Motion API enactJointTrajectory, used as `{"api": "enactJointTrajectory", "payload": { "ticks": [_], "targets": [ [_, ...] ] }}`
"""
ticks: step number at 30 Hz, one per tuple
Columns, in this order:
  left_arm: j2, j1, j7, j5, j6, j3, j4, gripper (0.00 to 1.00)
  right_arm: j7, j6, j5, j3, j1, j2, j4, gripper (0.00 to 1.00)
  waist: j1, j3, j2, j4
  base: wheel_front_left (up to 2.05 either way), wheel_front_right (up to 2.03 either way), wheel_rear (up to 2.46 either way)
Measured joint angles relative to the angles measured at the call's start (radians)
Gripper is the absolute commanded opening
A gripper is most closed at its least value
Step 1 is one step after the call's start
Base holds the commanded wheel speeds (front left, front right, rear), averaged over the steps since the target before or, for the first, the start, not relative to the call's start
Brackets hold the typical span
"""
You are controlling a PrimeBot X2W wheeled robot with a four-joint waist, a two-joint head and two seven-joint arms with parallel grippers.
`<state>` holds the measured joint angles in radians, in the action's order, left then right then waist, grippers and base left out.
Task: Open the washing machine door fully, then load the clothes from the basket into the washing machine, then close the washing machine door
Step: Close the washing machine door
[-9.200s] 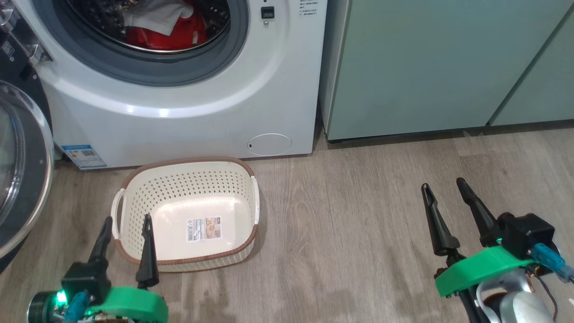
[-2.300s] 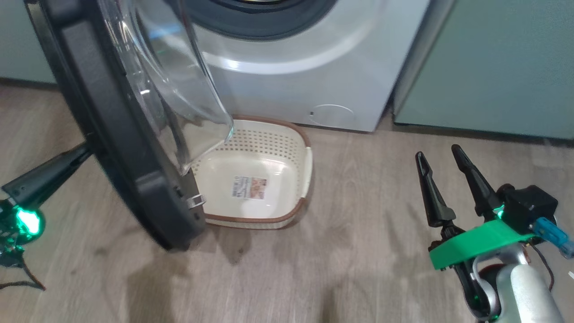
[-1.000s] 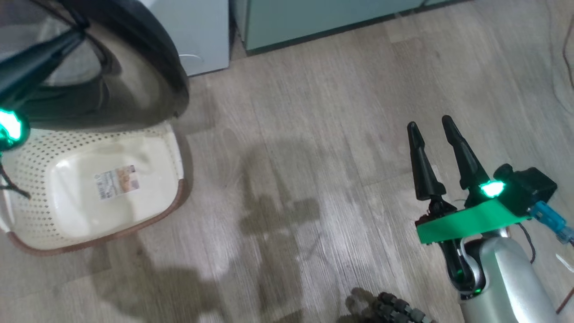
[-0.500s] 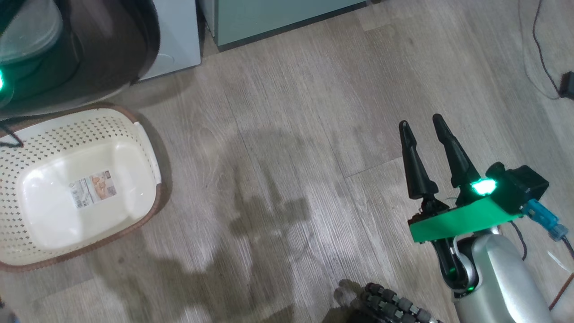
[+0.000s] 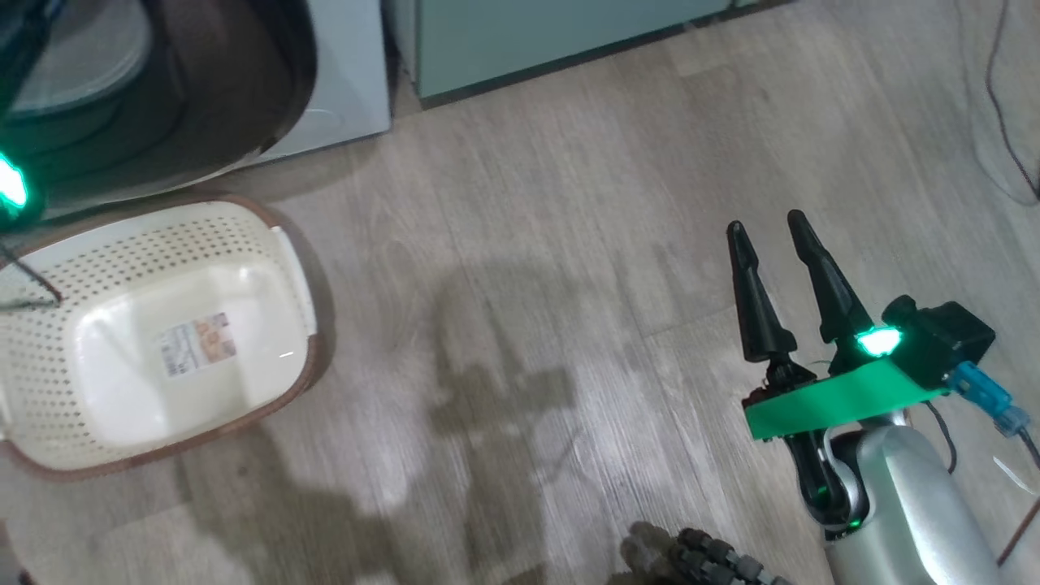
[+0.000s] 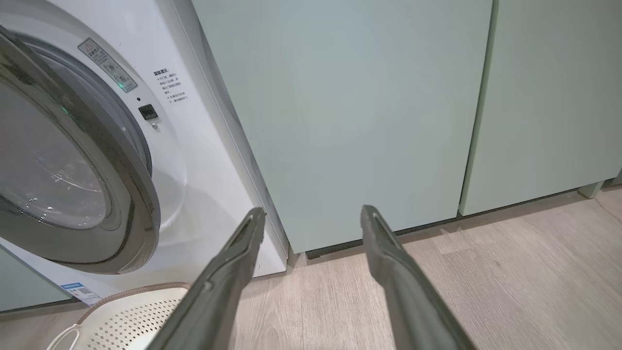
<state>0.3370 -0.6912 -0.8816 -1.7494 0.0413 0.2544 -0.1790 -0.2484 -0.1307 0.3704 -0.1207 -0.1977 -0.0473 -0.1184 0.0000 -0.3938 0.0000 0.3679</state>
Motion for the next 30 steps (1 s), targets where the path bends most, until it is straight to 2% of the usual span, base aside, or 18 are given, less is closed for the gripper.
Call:
{"api": "enactJointTrajectory", "payload": {
  "ticks": [5, 6, 7, 8, 9, 13, 20, 26, 30],
  "targets": [
    [-0.051, 0.091, 0.013, -0.047, -0.043, 0.055, 0.026, 0.00, -0.003, 0.000, -0.004, 0.013, 0.000, 0.000, 0.001, 1.00, 0.0000, 0.011, 0.0000, -0.042, 0.00, 0.00, 0.00],
    [-0.066, 0.113, 0.014, -0.057, -0.057, 0.068, 0.033, 0.07, -0.003, 0.000, -0.009, 0.014, 0.000, 0.000, 0.001, 1.00, 0.0000, 0.014, 0.0000, -0.054, 0.00, 0.00, 0.00],
    [-0.081, 0.135, 0.025, -0.066, -0.069, 0.080, 0.041, 0.42, -0.003, 0.000, -0.015, 0.017, 0.000, 0.000, 0.001, 1.00, 0.0000, 0.018, 0.0000, -0.065, 0.00, 0.00, 0.00],
    [-0.098, 0.157, 0.036, -0.073, -0.080, 0.092, 0.050, 0.83, -0.002, 0.000, -0.021, 0.019, 0.000, 0.000, 0.001, 1.00, 0.0000, 0.022, 0.0000, -0.076, 0.00, 0.00, 0.00],
    [-0.118, 0.177, 0.047, -0.084, -0.087, 0.107, 0.059, 1.00, -0.002, 0.000, -0.027, 0.022, 0.000, 0.000, 0.001, 1.00, 0.0000, 0.027, 0.0000, -0.088, 0.00, 0.00, 0.00],
    [-0.184, 0.252, 0.085, -0.099, -0.125, 0.146, 0.080, 1.00, 0.006, 0.000, -0.030, 0.030, 0.000, 0.000, 0.004, 1.00, 0.0000, 0.044, 0.0000, -0.130, 0.00, 0.00, 0.00],
    [-0.286, 0.388, 0.128, -0.133, -0.158, 0.191, 0.114, 1.00, 0.021, 0.000, -0.037, 0.045, 0.005, 0.000, 0.011, 1.00, 0.0000, 0.077, 0.0000, -0.187, 0.00, 0.00, 0.00],
    [-0.302, 0.500, 0.226, -0.133, -0.163, 0.176, 0.169, 1.00, 0.038, 0.000, -0.045, 0.057, 0.016, 0.000, 0.019, 1.00, 0.0000, 0.104, 0.0000, -0.226, 0.00, 0.00, 0.00],
    [-0.302, 0.562, 0.373, -0.064, -0.163, 0.113, 0.222, 1.00, 0.049, 0.000, -0.056, 0.065, 0.035, 0.000, 0.025, 1.00, 0.0000, 0.122, 0.0000, -0.248, 0.00, 0.00, 0.00]
  ]
}}
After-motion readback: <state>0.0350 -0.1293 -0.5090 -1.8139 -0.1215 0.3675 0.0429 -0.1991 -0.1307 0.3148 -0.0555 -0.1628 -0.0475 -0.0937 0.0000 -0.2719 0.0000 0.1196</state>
